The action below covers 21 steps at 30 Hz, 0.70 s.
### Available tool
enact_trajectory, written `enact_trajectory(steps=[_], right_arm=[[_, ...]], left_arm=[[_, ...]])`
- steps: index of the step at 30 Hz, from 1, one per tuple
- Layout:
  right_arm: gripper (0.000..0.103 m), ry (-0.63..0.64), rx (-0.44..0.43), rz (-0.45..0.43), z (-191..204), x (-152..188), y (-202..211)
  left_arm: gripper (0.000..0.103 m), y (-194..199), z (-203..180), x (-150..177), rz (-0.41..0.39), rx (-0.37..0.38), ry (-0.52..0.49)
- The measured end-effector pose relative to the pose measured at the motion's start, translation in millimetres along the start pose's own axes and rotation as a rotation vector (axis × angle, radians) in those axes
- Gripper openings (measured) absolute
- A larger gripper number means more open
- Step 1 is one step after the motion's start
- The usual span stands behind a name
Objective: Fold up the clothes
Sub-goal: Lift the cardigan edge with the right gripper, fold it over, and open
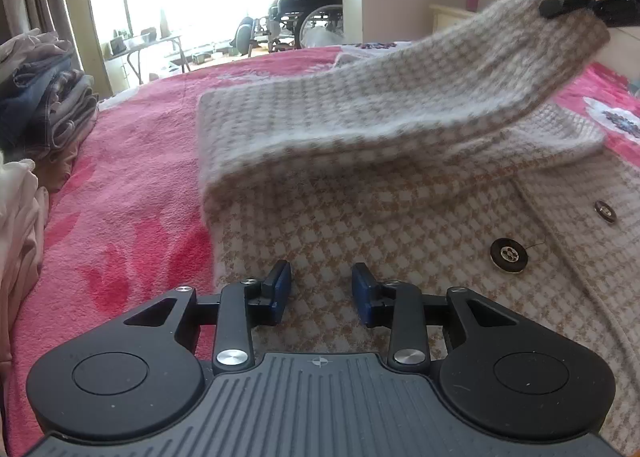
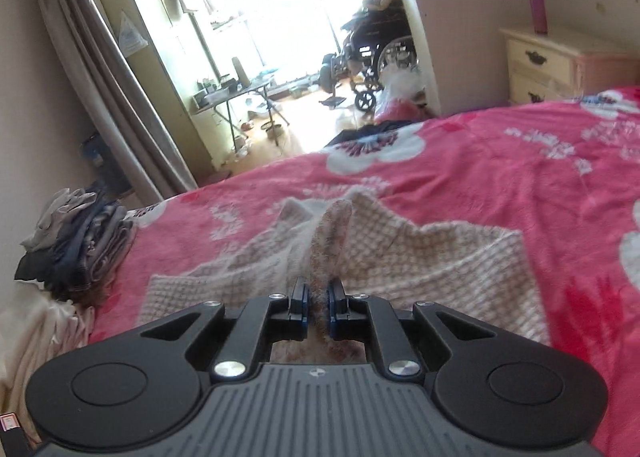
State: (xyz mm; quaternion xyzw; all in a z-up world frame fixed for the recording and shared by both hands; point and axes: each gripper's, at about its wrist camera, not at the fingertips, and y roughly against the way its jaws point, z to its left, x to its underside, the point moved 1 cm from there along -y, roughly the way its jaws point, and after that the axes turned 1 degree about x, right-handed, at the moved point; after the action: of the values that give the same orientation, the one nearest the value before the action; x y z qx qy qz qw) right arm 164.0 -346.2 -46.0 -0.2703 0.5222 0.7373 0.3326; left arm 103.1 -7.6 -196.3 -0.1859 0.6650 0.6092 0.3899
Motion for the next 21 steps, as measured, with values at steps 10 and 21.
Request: enact_trajectory(steps=[10, 21], right_arm=[[0.01, 0.015, 0.054, 0.003, -15, 3, 0], [0.01, 0.055, 0.081, -0.024, -15, -6, -4]], left_arm=[[0.034, 1, 6, -17, -0.048, -0.012, 0.015], [0.034, -31, 20, -29, -0.029, -0.066, 0.072]])
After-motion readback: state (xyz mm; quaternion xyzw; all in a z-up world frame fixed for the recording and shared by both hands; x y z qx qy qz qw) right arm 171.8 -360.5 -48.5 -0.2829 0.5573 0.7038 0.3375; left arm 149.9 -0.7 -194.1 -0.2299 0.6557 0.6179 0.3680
